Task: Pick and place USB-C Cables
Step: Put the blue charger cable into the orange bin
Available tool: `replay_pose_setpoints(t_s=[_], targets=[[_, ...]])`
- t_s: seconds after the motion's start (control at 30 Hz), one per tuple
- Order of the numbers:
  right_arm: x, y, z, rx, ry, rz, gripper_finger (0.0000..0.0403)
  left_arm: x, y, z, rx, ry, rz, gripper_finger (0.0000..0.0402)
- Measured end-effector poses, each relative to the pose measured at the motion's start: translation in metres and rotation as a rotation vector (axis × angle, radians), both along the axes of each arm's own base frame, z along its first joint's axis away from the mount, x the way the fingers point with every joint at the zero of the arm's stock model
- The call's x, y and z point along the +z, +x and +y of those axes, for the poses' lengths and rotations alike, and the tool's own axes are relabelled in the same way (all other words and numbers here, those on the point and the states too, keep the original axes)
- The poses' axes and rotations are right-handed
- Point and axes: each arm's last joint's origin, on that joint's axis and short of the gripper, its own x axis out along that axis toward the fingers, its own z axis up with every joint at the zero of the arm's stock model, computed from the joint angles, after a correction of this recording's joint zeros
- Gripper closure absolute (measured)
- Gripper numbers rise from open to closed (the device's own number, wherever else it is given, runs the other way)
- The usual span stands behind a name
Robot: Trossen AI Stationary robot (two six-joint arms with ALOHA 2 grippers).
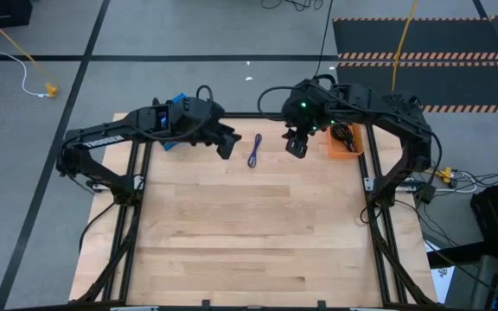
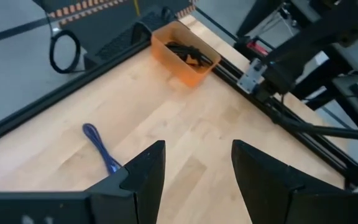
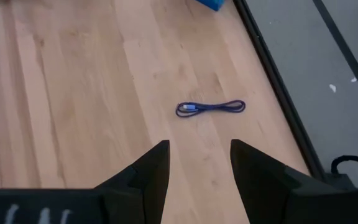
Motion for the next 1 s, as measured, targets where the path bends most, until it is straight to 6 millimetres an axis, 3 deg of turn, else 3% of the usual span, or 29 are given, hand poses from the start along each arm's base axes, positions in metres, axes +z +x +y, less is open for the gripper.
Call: replay_pose_setpoints(t_s=[1.0], targets=[[0.001, 0.000, 0.001, 0.138, -0.034, -0.002, 0.0243, 0.000, -0.002, 0.012, 0.037, 0.065, 0.020, 0.0215]])
